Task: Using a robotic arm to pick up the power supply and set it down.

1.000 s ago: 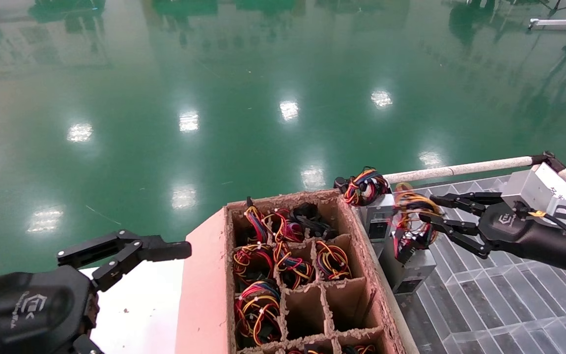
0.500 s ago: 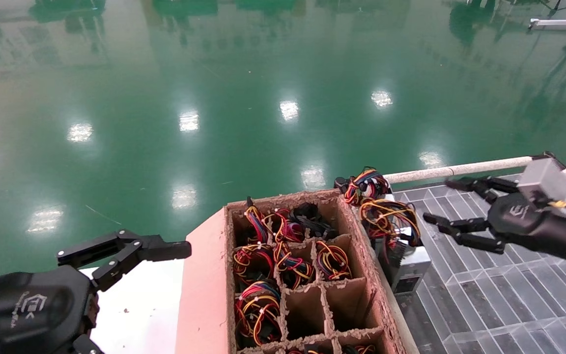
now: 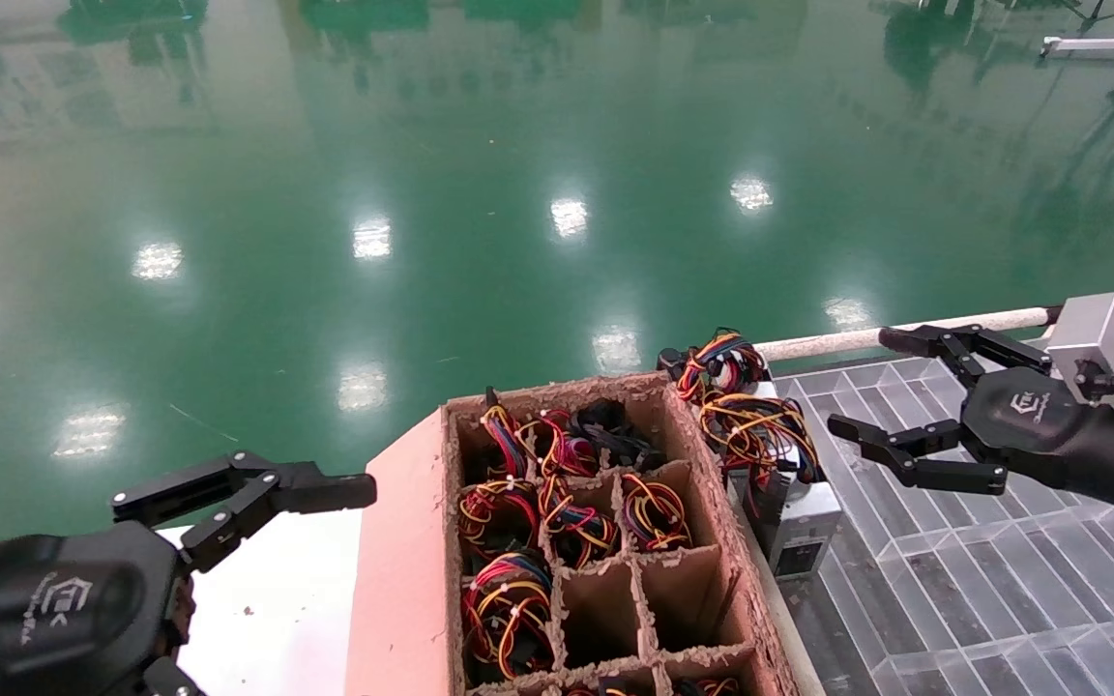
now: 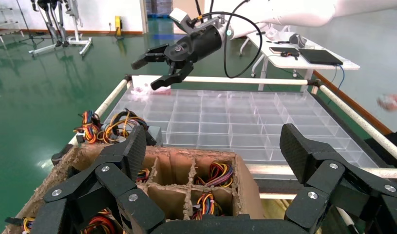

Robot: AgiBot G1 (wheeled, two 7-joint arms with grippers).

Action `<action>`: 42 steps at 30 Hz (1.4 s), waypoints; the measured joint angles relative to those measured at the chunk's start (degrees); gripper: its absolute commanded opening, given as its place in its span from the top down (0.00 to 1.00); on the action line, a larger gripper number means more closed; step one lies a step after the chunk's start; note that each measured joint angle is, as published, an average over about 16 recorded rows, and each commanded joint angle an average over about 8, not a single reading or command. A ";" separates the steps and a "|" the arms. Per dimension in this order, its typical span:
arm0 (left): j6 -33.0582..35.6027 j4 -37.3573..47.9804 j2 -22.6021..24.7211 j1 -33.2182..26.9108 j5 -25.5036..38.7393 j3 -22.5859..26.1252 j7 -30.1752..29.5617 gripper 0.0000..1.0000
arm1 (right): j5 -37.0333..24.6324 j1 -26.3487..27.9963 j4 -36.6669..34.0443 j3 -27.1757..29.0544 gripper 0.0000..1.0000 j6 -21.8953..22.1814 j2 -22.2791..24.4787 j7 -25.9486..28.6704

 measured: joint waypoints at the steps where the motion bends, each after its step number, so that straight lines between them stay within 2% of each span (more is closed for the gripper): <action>1: 0.00 0.00 0.00 0.00 0.00 0.00 0.00 0.00 | 0.50 -0.54 1.20 0.05 0.00 0.02 0.15 0.68; 42: 0.00 0.00 0.00 0.00 -0.01 0.01 0.01 0.00 | 20.87 -22.91 50.54 2.12 0.00 0.67 6.12 28.50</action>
